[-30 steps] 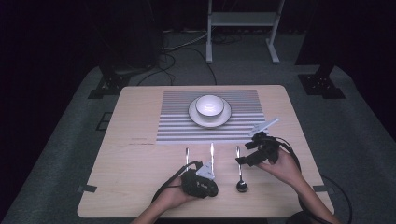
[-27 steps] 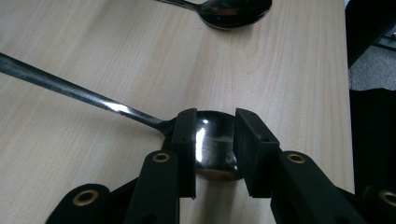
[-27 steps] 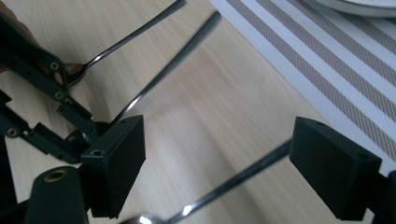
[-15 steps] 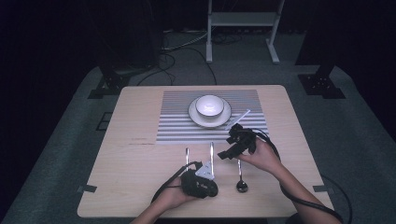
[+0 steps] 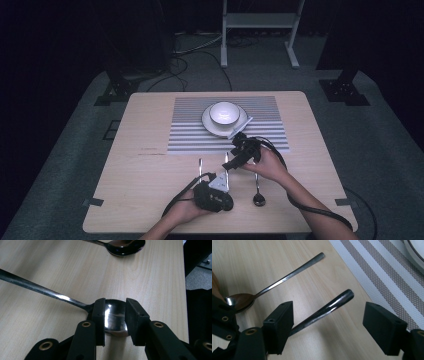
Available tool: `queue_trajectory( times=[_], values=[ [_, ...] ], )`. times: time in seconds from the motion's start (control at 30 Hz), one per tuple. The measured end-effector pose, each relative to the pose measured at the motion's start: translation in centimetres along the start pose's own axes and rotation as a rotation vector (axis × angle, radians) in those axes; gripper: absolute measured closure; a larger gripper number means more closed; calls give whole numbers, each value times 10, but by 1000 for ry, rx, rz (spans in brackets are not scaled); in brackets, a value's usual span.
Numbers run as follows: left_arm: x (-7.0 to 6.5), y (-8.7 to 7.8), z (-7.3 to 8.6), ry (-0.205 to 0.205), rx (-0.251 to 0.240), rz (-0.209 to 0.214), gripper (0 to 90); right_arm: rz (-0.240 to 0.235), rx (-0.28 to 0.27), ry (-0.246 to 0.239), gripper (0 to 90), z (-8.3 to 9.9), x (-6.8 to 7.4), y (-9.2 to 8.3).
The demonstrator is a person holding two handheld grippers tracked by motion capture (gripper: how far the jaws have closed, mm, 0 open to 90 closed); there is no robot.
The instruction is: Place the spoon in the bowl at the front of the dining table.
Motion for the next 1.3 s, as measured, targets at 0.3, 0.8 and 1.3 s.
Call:
queue_trajectory(
  times=[0.3, 0.8, 1.3],
  values=[
    [0, 0, 0, 3, 3, 1, 698, -25, -8, 23, 466, -4, -4, 6],
    [0, -2, -1, 7, 7, -15, 642, -98, -20, 99, 682, -6, -11, 4],
    [31, -67, 8, -98, -133, -135, 494, -225, -83, 57, 886, -39, 21, -50]
  ],
)
Point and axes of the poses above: each handheld gripper's, and its own axes: y roughly forward along the jaws, z roughly out of its underside, x roughly to its left, the point moved 5 cm from there along y, roughly forward along the jaws, and after that the axes turned 2 degrees about y, right-handed, at the moved point
